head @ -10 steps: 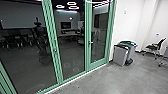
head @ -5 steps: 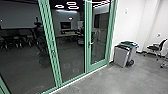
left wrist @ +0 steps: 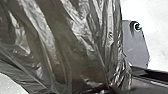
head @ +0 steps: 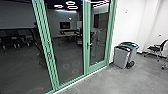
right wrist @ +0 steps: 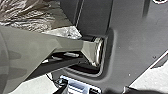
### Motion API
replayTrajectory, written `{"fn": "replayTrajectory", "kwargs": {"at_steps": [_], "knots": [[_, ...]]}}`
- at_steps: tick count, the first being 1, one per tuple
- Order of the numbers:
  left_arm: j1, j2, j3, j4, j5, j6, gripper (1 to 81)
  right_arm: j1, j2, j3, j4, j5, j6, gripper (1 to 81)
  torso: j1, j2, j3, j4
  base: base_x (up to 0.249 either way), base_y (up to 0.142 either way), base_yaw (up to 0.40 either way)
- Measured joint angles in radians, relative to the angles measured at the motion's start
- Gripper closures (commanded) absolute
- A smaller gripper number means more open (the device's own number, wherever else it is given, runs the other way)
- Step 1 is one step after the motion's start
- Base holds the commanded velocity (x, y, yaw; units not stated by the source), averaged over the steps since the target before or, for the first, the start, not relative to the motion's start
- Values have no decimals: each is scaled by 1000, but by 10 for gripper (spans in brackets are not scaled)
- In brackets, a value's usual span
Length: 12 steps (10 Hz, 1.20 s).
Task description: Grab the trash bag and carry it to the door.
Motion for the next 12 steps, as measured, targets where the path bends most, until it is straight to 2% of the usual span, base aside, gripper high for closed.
{"fn": "replayTrajectory", "kwargs": {"at_steps": [7, 12], "knots": [[0, 0, 0, 3, -1, 0, 811, 0, -1, 0, 0, 1, 0, 10, 0, 0, 0, 0, 137, -62, 0], [2, 5, 0, 3, -1, 0, 811, -3, 0, -2, 0, 0, 0, 10, -1, 0, 0, 0, 147, 0, 0]]}}
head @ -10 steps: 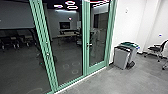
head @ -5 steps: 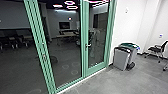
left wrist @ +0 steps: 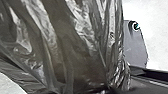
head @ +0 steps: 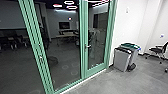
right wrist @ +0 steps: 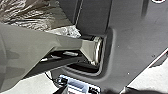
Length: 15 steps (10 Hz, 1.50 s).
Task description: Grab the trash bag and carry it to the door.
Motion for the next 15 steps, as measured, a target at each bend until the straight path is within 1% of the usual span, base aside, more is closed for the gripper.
{"fn": "replayTrajectory", "kwargs": {"at_steps": [5, 15], "knots": [[-1, -2, 0, 0, 0, 0, 811, 3, 3, 0, 0, 1, 0, 10, 0, 0, 0, 0, 158, 0, 0], [-1, 0, 0, 0, 0, 0, 811, 3, 3, -4, 0, 1, 0, 10, 1, 0, 0, 0, 160, -67, 0]]}}
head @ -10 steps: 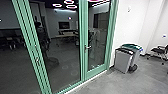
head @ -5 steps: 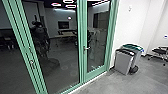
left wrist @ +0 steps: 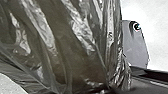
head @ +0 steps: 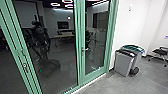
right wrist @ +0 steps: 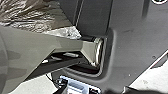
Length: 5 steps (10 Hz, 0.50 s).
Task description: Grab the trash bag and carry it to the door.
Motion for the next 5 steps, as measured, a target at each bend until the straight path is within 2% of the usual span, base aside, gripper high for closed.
{"fn": "replayTrajectory", "kwargs": {"at_steps": [5], "knots": [[0, 0, 0, 0, 0, 0, 811, 0, 0, 0, 0, 0, 0, 10, 0, 0, 0, 0, 162, -69, 0]]}}
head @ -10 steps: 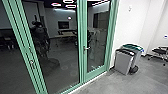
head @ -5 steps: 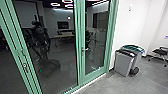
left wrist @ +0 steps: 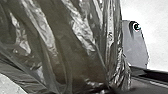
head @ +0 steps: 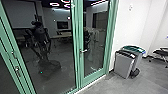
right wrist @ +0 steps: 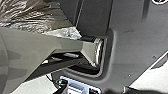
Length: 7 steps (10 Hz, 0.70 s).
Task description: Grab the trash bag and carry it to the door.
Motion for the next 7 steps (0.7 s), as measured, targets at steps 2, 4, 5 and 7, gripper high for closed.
{"fn": "replayTrajectory", "kwargs": {"at_steps": [2, 4, 5, 7], "knots": [[0, 0, 0, 0, 0, 0, 811, 0, 0, 0, 0, 0, 0, 10, 0, 0, 0, 0, 162, -69, 0], [0, 0, 0, 0, 0, 0, 811, 0, 0, 0, 0, 0, 0, 10, 0, 0, 0, 0, 162, -69, 0], [0, 0, 0, 0, 0, 0, 811, 0, 0, 0, 0, 0, 0, 10, 0, 0, 0, 0, 162, -68, 0], [0, 0, 0, 0, 0, 0, 811, 0, 0, 0, 0, 0, 0, 10, 0, 0, 0, 0, 162, 0, 0]]}}
